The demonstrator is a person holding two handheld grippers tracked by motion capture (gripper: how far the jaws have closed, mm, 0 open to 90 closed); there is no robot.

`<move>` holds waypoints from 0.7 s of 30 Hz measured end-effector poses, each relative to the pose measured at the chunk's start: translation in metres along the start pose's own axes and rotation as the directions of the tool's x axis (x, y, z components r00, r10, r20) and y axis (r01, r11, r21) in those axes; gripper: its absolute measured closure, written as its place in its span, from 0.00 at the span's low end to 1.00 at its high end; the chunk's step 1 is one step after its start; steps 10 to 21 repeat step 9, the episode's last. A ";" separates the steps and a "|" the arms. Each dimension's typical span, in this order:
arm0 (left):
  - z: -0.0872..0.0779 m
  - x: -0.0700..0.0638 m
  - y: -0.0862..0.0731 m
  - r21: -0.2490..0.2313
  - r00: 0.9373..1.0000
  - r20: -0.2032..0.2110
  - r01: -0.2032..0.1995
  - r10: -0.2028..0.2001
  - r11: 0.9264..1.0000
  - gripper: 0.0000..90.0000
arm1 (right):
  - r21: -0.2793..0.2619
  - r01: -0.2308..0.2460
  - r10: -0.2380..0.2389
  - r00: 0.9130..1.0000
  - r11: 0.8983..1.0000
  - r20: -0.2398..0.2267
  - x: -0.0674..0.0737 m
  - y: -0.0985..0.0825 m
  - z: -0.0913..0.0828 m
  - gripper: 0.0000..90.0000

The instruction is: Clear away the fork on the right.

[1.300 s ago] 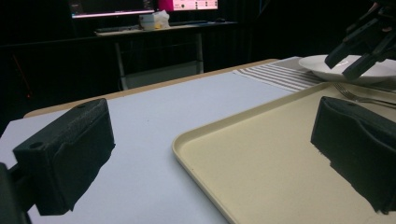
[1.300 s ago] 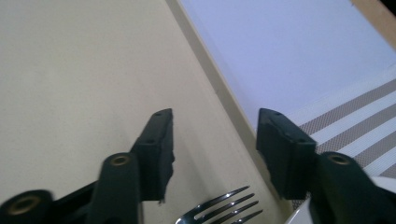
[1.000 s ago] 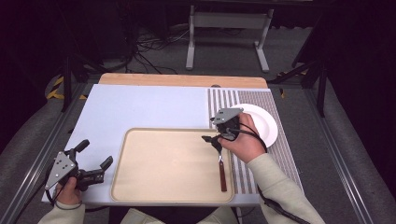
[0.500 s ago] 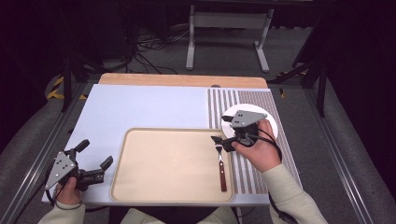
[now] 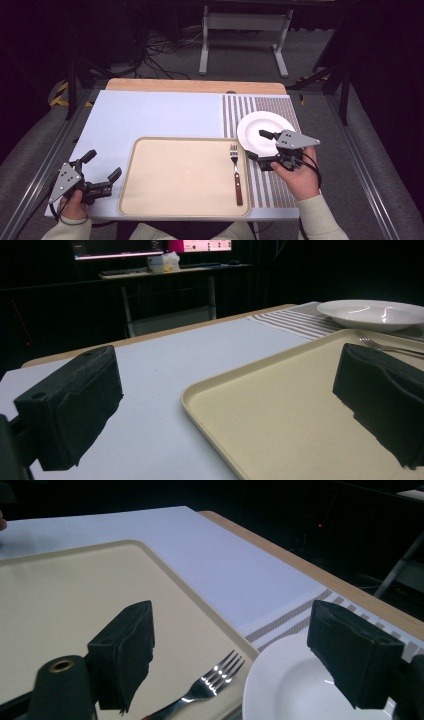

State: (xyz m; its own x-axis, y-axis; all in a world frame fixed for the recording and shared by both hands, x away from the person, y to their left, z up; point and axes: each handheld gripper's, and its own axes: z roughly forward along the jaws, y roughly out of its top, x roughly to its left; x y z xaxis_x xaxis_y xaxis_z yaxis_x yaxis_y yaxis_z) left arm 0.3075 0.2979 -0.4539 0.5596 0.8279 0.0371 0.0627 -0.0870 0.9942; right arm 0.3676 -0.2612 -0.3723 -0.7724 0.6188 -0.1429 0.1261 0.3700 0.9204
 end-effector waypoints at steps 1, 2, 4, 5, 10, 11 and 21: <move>0.000 0.000 0.000 0.000 1.000 -0.001 0.001 -0.001 1.000 0.00 | -0.010 -0.006 0.006 1.000 1.000 0.005 0.000 -0.004 -0.003 0.21; 0.000 0.000 0.000 0.000 1.000 -0.003 0.001 -0.001 1.000 0.00 | -0.021 -0.011 0.011 1.000 1.000 0.011 -0.001 -0.009 -0.006 0.21; 0.000 0.001 -0.001 -0.002 1.000 -0.003 0.004 -0.004 1.000 0.00 | -0.041 -0.022 0.023 1.000 0.999 0.017 -0.001 -0.017 -0.011 0.21; 0.000 0.001 -0.001 0.000 1.000 -0.003 0.005 -0.005 1.000 0.00 | -0.055 -0.033 0.034 0.999 0.998 0.023 -0.001 -0.021 -0.014 0.21; -0.001 0.001 -0.001 -0.009 1.000 -0.001 0.012 -0.012 1.000 0.00 | -0.119 -0.079 0.087 0.994 0.990 0.061 -0.001 -0.046 -0.024 0.21; -0.001 0.001 -0.001 -0.009 1.000 -0.001 0.012 -0.012 1.000 0.00 | -0.119 -0.079 0.087 0.994 0.990 0.061 -0.001 -0.046 -0.024 0.21; -0.001 0.001 -0.001 -0.009 1.000 -0.001 0.012 -0.012 1.000 0.00 | -0.119 -0.079 0.087 0.994 0.990 0.061 -0.001 -0.046 -0.024 0.21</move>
